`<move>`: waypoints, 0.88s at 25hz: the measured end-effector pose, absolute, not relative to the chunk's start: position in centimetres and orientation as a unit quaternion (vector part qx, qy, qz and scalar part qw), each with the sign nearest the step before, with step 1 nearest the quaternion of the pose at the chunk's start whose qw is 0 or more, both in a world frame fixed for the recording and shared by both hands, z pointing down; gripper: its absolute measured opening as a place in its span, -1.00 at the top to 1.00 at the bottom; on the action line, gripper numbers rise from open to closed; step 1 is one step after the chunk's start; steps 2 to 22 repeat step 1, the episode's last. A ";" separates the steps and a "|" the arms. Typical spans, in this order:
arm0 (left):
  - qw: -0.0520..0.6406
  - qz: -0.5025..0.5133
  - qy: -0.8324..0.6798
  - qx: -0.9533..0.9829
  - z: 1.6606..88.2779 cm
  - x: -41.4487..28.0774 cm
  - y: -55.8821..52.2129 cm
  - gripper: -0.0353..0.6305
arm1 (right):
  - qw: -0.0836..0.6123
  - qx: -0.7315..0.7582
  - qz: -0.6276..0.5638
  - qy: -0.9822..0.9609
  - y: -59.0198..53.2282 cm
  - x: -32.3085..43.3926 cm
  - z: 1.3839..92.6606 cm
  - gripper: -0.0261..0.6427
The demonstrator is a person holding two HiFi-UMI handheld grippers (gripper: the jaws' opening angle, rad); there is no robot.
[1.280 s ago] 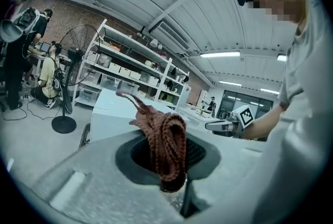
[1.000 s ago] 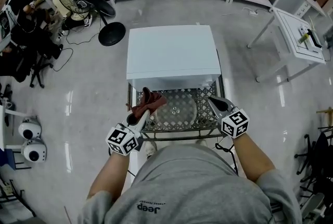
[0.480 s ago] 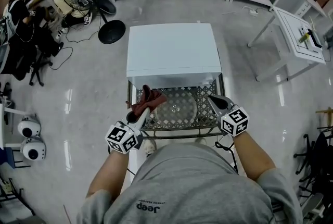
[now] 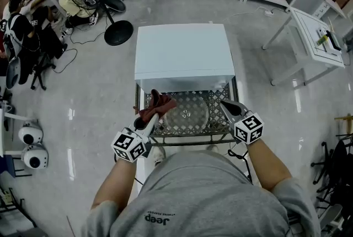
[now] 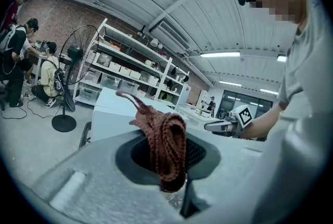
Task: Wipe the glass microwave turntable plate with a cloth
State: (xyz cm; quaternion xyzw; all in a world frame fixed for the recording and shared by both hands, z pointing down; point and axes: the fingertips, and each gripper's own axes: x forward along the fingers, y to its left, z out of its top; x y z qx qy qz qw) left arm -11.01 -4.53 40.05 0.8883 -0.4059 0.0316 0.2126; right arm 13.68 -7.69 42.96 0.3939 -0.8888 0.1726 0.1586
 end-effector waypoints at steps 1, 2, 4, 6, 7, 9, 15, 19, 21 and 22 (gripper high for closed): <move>0.213 0.031 -0.406 0.888 40.0 -11.0 -4.5 0.69 | 0.159 0.394 0.173 -0.889 -7.6 13.7 43.0 0.90; 0.213 0.031 -0.406 0.888 40.0 -11.0 -4.5 0.69 | 0.159 0.394 0.173 -0.889 -7.6 13.7 43.0 0.90; 0.213 0.031 -0.406 0.888 40.0 -11.0 -4.5 0.69 | 0.159 0.394 0.173 -0.889 -7.6 13.7 43.0 0.90; 0.213 0.031 -0.406 0.888 40.0 -11.0 -4.5 0.69 | 0.159 0.394 0.173 -0.889 -7.6 13.7 43.0 0.90; 0.213 0.031 -0.406 0.888 40.0 -11.0 -4.5 0.69 | 0.159 0.394 0.173 -0.889 -7.6 13.7 43.0 0.90; 0.213 0.031 -0.406 0.888 40.0 -11.0 -4.5 0.69 | 0.159 0.394 0.173 -0.889 -7.6 13.7 43.0 0.90; 0.213 0.031 -0.406 0.888 40.0 -11.0 -4.5 0.69 | 0.159 0.394 0.173 -0.889 -7.6 13.7 43.0 0.90; 0.213 0.031 -0.406 0.888 40.0 -11.0 -4.5 0.69 | 0.159 0.394 0.173 -0.889 -7.6 13.7 43.0 0.90; 0.213 0.031 -0.406 0.888 40.0 -11.0 -4.5 0.69 | 0.159 0.394 0.173 -0.889 -7.6 13.7 43.0 0.90; 0.213 0.031 -0.406 0.888 40.0 -11.0 -4.5 0.69 | 0.159 0.394 0.173 -0.889 -7.6 13.7 43.0 0.90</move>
